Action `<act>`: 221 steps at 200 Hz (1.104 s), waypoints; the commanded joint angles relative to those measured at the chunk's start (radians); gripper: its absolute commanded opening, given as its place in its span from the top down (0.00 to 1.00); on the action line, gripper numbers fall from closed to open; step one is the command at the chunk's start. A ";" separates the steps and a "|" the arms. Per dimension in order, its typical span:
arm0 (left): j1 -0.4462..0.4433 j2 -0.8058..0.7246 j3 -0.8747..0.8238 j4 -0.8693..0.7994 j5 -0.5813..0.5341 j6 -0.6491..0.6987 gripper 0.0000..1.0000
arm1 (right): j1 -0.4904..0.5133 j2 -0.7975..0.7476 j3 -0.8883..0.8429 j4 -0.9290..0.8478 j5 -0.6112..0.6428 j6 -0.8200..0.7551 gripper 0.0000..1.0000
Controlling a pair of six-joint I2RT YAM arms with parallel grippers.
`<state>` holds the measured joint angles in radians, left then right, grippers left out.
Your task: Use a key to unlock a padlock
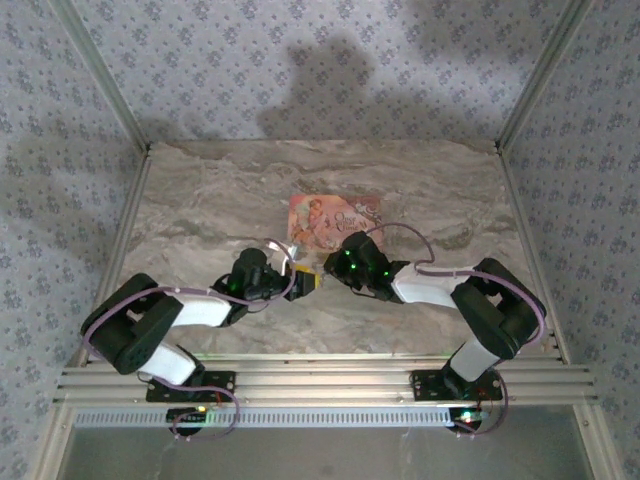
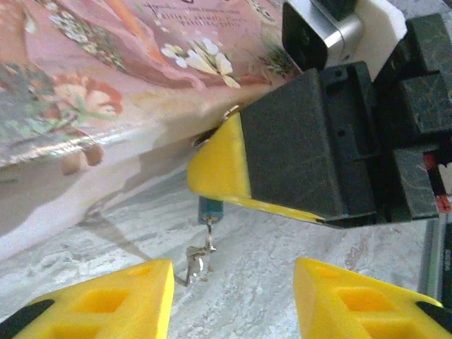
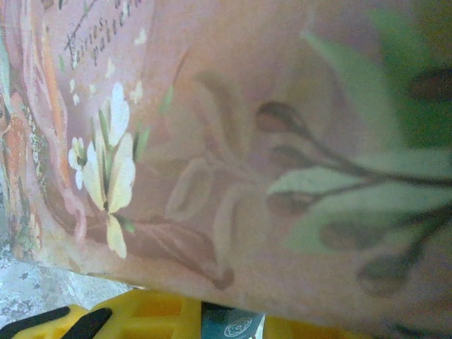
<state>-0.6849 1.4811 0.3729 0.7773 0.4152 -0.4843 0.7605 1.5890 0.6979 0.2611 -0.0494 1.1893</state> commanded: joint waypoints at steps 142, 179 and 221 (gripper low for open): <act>0.013 0.215 0.068 0.206 0.077 -0.103 0.70 | -0.012 -0.033 -0.010 0.012 -0.105 0.041 1.00; 0.013 0.253 0.077 0.236 0.075 -0.107 0.73 | -0.014 -0.036 -0.011 0.015 -0.109 0.042 1.00; 0.013 0.273 0.080 0.267 0.074 -0.108 0.80 | -0.017 -0.037 -0.012 0.017 -0.113 0.042 1.00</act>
<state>-0.6743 1.7378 0.4316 0.9848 0.4950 -0.5930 0.7437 1.5742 0.6960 0.2611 -0.0944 1.1900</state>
